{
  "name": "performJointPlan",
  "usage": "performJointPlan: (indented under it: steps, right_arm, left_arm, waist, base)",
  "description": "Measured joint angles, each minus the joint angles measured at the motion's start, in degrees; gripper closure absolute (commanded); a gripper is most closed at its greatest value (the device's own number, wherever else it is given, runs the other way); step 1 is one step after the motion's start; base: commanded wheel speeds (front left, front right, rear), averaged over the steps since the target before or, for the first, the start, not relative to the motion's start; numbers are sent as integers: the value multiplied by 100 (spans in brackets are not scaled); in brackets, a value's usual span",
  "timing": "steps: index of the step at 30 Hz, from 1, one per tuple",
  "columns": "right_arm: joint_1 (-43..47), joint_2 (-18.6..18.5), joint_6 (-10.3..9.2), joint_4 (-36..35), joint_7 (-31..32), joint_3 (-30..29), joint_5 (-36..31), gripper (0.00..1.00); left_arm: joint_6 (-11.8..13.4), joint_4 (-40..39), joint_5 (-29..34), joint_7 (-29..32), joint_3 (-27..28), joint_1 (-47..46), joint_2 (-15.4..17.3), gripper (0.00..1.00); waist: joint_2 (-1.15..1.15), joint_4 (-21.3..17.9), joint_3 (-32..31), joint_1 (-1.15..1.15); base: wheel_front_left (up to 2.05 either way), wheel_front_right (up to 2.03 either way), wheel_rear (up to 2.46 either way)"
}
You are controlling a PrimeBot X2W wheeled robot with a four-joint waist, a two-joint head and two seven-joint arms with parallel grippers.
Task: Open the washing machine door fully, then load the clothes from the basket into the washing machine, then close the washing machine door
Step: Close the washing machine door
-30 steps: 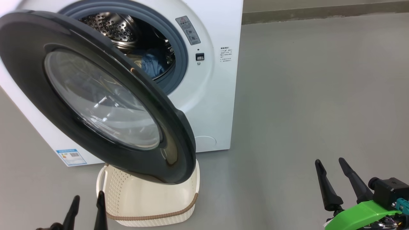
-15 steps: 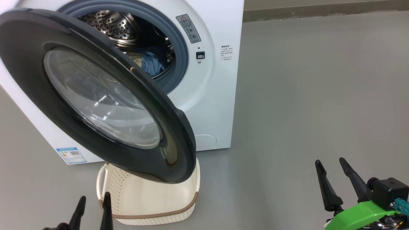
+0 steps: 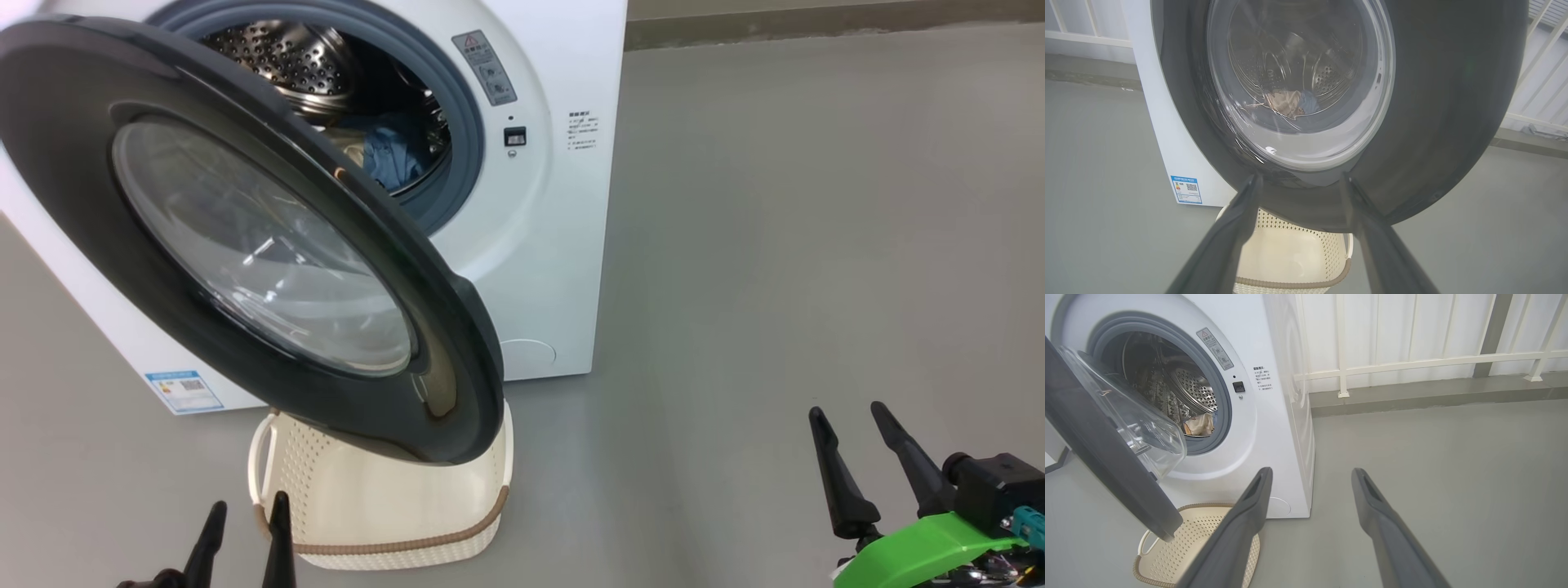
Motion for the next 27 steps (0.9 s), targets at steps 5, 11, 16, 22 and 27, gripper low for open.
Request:
performJointPlan:
  steps: [5, 11, 16, 22, 27]
  right_arm:
    - [-2, 1, 0, -41, -2, -105, 9, 100]
    - [-170, -76, 0, -107, -10, 178, 26, 100]
    - [-561, -180, 0, -259, 9, 762, 58, 100]
    - [-933, -322, 0, -600, 68, 1386, 60, 100]
    - [-1260, -411, 0, -923, 163, 1759, 69, 100]
  left_arm:
    - [-2, -10, 0, 3, -83, -26, 0, 0]
    - [-63, -9, 43, 58, -269, -237, -2, 0]
    - [-81, 91, 43, 52, -370, -489, -55, 0]
    - [-159, 298, 41, 41, -475, -641, -107, 0]
    - [-170, 387, 40, 0, -520, -698, -102, 0]
  waist:
    - [0, 116, 79, 0]
    - [0, 398, 204, 0]
    - [0, 689, 310, 0]
    - [0, 1075, 365, 0]
    - [0, 1353, 366, 0]
  base:
    - [0, 0, 0]
    - [0, 0, 0]
    - [0, 0, 0]
    - [0, 0, 0]
    - [0, 0, 0]
